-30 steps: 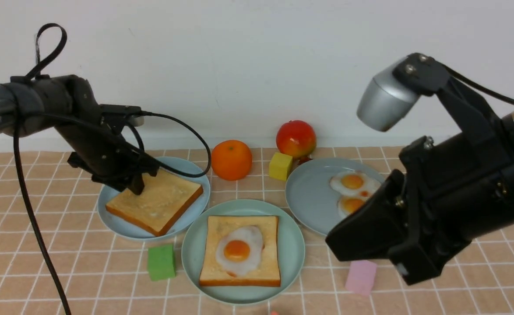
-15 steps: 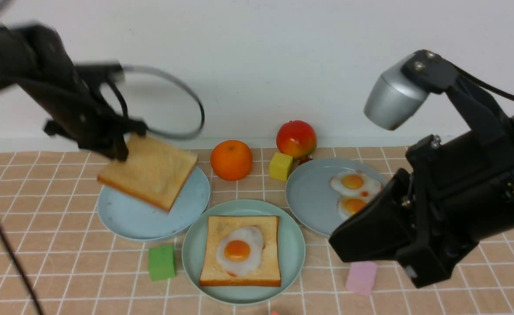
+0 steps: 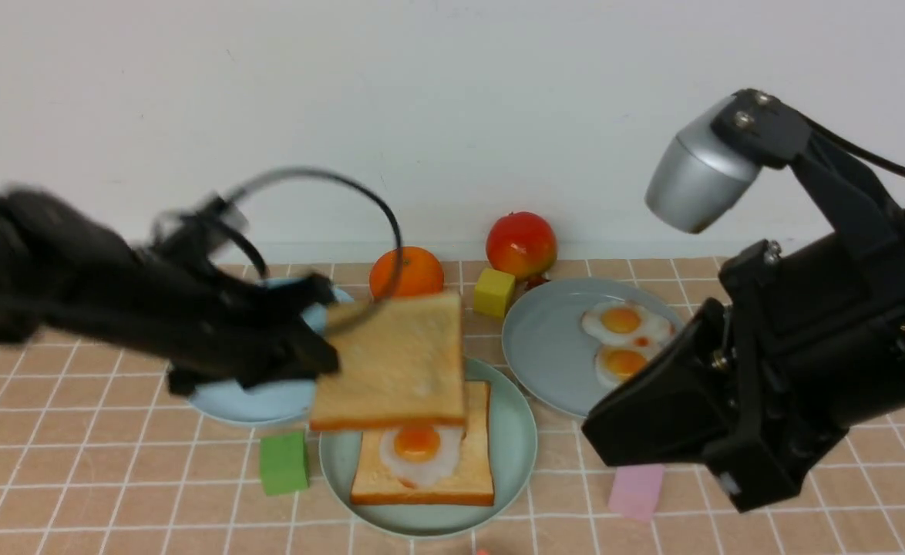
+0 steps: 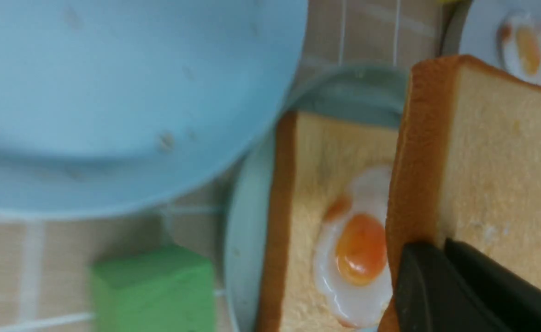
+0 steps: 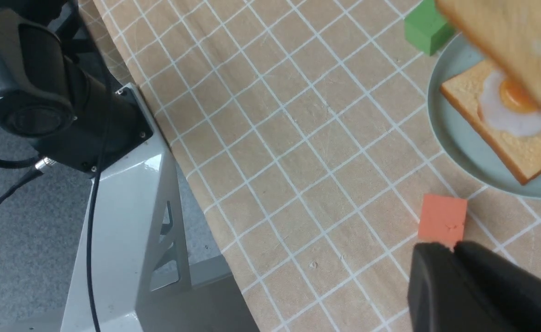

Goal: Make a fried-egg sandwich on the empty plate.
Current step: Use the left arm to place a slice of bread on the fried egg in the middle

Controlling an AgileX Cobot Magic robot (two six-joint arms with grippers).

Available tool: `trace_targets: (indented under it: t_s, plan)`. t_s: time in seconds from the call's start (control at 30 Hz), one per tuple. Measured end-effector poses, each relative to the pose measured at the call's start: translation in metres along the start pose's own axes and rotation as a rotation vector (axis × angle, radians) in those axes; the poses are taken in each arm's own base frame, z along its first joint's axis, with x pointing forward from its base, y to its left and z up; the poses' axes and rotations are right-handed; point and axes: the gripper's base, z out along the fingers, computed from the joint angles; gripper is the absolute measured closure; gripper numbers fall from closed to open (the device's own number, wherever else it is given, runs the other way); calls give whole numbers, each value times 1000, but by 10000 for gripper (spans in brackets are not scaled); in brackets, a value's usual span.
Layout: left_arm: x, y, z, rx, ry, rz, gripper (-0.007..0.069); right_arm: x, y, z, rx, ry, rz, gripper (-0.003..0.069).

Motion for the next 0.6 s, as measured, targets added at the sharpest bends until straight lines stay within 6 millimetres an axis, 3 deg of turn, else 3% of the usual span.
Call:
trace_targets:
  t_s: [0.27,0.47,0.6]
  plan:
    - [17,7,38,-39,33,-15,622,1,0,0,-5,13,-1,574]
    - [18,13,45,-60,35,-23,589,4,2,0,-20,49,1,569]
    - [18,13,45,-63,35,-17,517,4,2,0,-21,49,11,564]
